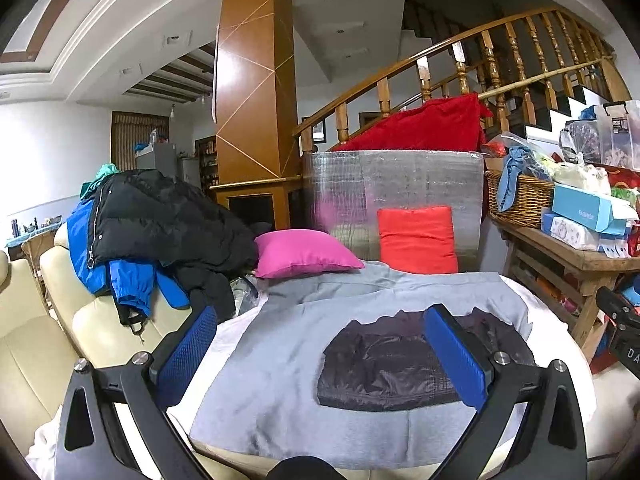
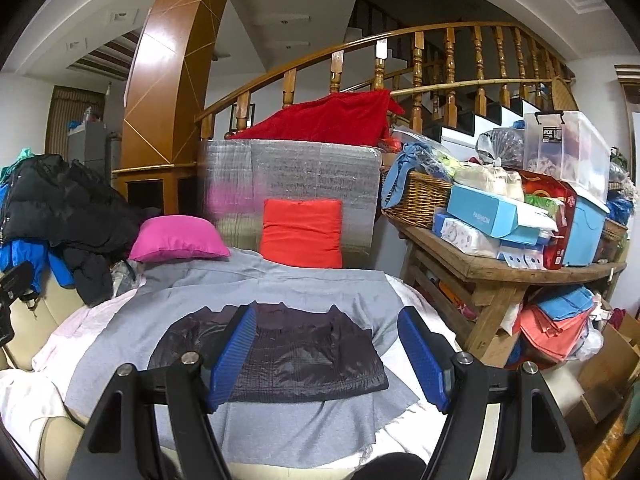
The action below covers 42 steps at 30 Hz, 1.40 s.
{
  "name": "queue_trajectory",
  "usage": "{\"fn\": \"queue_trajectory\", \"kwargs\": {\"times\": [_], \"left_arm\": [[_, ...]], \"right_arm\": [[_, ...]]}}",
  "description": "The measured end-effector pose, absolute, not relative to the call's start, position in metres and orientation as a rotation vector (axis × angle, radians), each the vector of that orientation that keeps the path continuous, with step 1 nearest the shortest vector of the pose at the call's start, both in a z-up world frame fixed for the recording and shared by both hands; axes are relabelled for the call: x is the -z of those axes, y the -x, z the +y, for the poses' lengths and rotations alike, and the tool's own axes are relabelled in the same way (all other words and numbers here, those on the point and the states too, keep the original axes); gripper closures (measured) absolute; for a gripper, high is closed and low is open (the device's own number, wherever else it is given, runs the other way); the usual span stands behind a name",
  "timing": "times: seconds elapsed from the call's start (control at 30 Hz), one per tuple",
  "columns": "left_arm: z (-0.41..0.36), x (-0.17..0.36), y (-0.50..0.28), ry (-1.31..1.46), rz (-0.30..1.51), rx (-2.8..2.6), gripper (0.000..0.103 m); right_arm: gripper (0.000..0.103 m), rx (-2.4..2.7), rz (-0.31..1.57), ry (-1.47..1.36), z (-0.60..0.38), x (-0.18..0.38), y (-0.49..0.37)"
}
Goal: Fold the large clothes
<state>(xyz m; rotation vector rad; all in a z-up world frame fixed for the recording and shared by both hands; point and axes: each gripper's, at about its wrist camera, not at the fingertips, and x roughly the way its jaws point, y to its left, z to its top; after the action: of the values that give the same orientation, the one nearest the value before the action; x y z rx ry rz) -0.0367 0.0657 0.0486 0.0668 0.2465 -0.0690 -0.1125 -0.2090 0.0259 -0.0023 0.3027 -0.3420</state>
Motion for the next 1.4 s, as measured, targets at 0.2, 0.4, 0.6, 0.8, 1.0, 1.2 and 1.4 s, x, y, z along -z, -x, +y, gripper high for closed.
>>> {"fn": "queue_trajectory", "kwargs": {"times": [0.2, 0.4, 0.6, 0.8, 1.0, 1.2, 1.4], "left_arm": [[0.062, -0.048, 0.037, -0.068, 0.248, 0.081, 0.000], [0.059, -0.044, 0.036, -0.062, 0.264, 0.107, 0.000], [0.059, -0.046, 0.037, -0.048, 0.263, 0.108, 0.000], [0.048, -0.046, 0.038, -0.076, 0.264, 0.116, 0.000], [0.040, -0.043, 0.037, -0.091, 0.274, 0.134, 0.000], [0.044, -0.040, 0.035, -0.086, 0.288, 0.132, 0.000], [0.052, -0.043, 0.035, -0.071, 0.280, 0.115, 0.000]], "right_arm": [[0.026, 0.352, 0.308, 0.013, -0.208, -0.026, 0.112], [0.026, 0.368, 0.315, 0.027, -0.209, -0.025, 0.111], [0.026, 0.384, 0.314, 0.048, -0.209, -0.025, 0.113], [0.026, 0.392, 0.308, 0.029, -0.215, -0.025, 0.116], [0.026, 0.395, 0.311, 0.024, -0.223, -0.025, 0.116], [0.026, 0.391, 0.314, 0.032, -0.218, -0.025, 0.114], [0.026, 0.363, 0.323, 0.047, -0.212, -0.024, 0.109]]}}
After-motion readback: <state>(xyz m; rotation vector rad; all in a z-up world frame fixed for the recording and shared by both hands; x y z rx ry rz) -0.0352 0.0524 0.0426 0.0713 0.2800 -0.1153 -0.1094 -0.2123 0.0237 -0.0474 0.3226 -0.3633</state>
